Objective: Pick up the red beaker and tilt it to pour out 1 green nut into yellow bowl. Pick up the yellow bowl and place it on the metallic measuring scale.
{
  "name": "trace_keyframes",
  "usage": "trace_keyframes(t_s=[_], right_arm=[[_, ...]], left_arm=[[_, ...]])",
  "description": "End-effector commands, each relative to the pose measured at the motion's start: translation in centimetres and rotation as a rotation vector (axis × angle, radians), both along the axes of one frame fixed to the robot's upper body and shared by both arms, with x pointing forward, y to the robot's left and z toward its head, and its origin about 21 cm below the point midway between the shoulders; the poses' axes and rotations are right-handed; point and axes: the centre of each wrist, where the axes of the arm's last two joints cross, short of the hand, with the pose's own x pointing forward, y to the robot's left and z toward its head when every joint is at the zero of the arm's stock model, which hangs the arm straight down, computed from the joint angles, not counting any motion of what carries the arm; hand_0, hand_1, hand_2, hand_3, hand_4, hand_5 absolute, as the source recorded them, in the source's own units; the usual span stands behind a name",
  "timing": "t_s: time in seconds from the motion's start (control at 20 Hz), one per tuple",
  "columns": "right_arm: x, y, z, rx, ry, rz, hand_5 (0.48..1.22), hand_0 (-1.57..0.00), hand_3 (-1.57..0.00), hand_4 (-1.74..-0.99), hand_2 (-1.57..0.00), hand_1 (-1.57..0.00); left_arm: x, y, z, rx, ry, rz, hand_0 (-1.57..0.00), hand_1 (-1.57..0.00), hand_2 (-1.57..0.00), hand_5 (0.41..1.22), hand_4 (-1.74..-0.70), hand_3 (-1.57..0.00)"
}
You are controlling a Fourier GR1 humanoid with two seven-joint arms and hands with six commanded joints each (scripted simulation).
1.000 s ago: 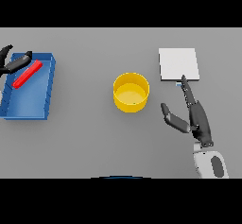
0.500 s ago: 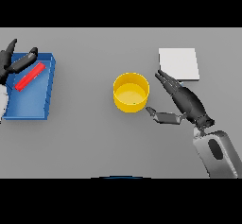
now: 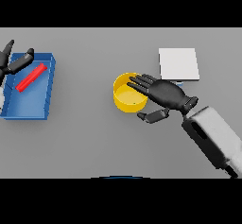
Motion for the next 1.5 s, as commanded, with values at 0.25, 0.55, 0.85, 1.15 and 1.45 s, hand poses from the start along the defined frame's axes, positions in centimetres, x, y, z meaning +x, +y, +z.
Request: trace_keyframes(t_s=[0.25,0.55,0.85,1.15,1.45], right_arm=[[2.1,2.5,-0.8,-0.159,0.042,0.099,0.652,0.00,0.00,-1.157,0.00,0.00],[3.1,4.2,-1.4,-0.300,0.098,0.143,0.674,0.00,0.00,-1.174,0.00,0.00],[3.9,4.4,-2.6,-0.352,0.138,0.146,0.708,0.00,-0.02,-1.195,0.00,0.00],[4.1,5.0,-2.6,-0.345,0.133,0.172,1.010,-0.68,-0.57,-1.435,-0.59,-0.64],[4.1,4.5,-2.1,-0.357,0.161,0.158,1.166,-1.34,-1.07,-1.658,-1.25,-1.33]], left_arm=[[0.1,-0.2,-0.2,-0.002,-0.004,0.003,0.00,0.00,0.00,0.693,-0.81,0.00],[0.0,0.4,0.1,0.010,-0.005,-0.002,0.00,0.00,0.00,0.703,-0.80,0.00],[-0.1,0.9,0.0,0.030,0.002,0.002,0.00,0.00,0.00,0.711,-0.79,0.00],[0.2,0.4,0.0,0.023,-0.011,-0.007,0.00,0.00,0.00,0.710,-0.79,0.00],[0.2,0.3,-0.4,0.028,-0.003,-0.009,0.00,0.00,0.00,0.711,-0.78,0.00]])
